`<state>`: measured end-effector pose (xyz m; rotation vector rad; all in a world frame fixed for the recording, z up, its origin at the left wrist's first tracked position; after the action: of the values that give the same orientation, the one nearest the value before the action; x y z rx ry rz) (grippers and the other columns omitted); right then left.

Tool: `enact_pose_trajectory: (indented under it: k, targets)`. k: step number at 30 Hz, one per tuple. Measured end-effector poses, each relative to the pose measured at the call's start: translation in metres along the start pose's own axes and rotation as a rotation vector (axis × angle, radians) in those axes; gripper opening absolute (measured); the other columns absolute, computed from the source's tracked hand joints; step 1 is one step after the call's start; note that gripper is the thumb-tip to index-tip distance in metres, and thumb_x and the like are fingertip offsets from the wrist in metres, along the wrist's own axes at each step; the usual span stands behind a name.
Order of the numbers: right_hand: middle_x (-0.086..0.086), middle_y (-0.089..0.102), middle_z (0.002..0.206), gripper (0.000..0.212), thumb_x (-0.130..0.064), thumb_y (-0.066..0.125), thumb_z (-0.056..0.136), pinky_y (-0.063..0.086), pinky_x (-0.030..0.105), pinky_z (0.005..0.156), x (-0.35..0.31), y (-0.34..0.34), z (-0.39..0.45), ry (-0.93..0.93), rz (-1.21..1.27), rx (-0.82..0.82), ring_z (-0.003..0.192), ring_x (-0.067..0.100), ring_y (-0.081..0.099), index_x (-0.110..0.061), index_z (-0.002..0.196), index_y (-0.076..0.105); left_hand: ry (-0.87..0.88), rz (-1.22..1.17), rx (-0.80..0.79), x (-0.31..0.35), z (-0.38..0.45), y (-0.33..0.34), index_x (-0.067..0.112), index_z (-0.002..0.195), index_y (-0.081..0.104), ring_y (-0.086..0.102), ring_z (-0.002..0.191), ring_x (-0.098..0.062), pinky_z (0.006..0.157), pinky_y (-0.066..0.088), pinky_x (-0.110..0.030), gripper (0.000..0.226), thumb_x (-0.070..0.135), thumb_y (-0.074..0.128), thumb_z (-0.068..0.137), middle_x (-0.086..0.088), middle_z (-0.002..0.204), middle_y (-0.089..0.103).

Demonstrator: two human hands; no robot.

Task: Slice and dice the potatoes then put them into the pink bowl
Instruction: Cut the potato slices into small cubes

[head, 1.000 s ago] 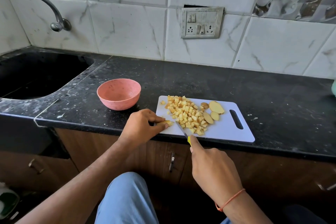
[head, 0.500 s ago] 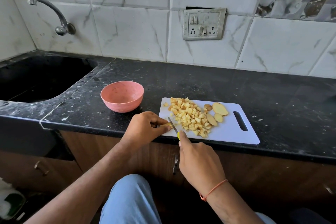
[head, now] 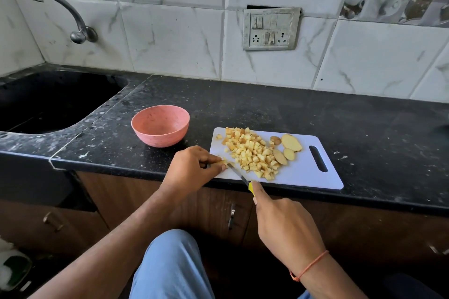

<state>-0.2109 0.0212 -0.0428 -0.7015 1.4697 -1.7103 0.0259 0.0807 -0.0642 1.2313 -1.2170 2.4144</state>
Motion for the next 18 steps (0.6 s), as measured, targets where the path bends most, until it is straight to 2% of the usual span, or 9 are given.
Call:
enact_pose_trajectory:
  k: [3, 6, 9, 14, 18]
  targets:
    - [-0.007, 0.053, 0.060, 0.052, -0.034, 0.033, 0.111, 0.042, 0.029, 0.047, 0.008, -0.003, 0.004, 0.023, 0.126, 0.013, 0.050, 0.011, 0.051, -0.031, 0.162, 0.027, -0.003, 0.000, -0.018, 0.000, -0.001, 0.000, 0.033, 0.109, 0.085, 0.067, 0.088, -0.003, 0.079, 0.059, -0.030, 0.030, 0.048, 0.089, 0.083, 0.018, 0.100, 0.072]
    - [-0.010, 0.049, 0.058, 0.051, -0.038, 0.032, 0.111, 0.029, 0.023, 0.045, 0.003, -0.009, 0.006, 0.031, 0.238, 0.051, 0.050, 0.010, 0.049, -0.031, 0.161, 0.032, -0.001, 0.009, -0.043, 0.001, 0.000, -0.002, 0.030, 0.117, 0.082, 0.068, 0.090, -0.002, 0.084, 0.060, -0.029, 0.043, 0.050, 0.090, 0.080, 0.018, 0.101, 0.072]
    - [-0.010, 0.049, 0.061, 0.051, -0.039, 0.032, 0.111, 0.032, 0.023, 0.048, -0.009, -0.014, 0.010, 0.035, 0.270, 0.073, 0.054, 0.011, 0.051, -0.031, 0.162, 0.030, -0.006, 0.019, -0.052, 0.000, 0.002, -0.008, 0.029, 0.119, 0.079, 0.069, 0.089, -0.002, 0.083, 0.059, -0.022, 0.056, 0.055, 0.094, 0.072, 0.015, 0.098, 0.072]
    - [-0.011, 0.046, 0.065, 0.052, -0.039, 0.030, 0.111, 0.035, 0.025, 0.054, -0.026, -0.012, 0.014, 0.003, 0.223, 0.065, 0.058, 0.011, 0.050, -0.030, 0.163, 0.027, -0.006, 0.037, -0.049, 0.000, 0.003, -0.008, 0.034, 0.102, 0.084, 0.068, 0.089, 0.000, 0.077, 0.058, -0.020, 0.032, 0.051, 0.092, 0.077, 0.020, 0.098, 0.072]
    - [-0.010, 0.044, 0.063, 0.053, -0.040, 0.028, 0.112, 0.029, 0.022, 0.048, -0.030, -0.012, 0.015, -0.005, 0.187, 0.062, 0.054, 0.010, 0.045, -0.029, 0.164, 0.025, -0.020, 0.002, -0.012, -0.004, 0.000, -0.006, 0.032, 0.102, 0.084, 0.067, 0.089, 0.003, 0.073, 0.055, -0.015, 0.033, 0.052, 0.092, 0.077, 0.020, 0.098, 0.072]
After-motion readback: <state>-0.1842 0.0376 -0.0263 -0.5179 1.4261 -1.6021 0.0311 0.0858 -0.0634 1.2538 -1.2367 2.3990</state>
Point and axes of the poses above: each hand's wrist, its own z-axis towards the middle knuckle, its own y-axis out of the palm, x = y × z, the point moved 6 cm from there along z, towards the middle knuckle
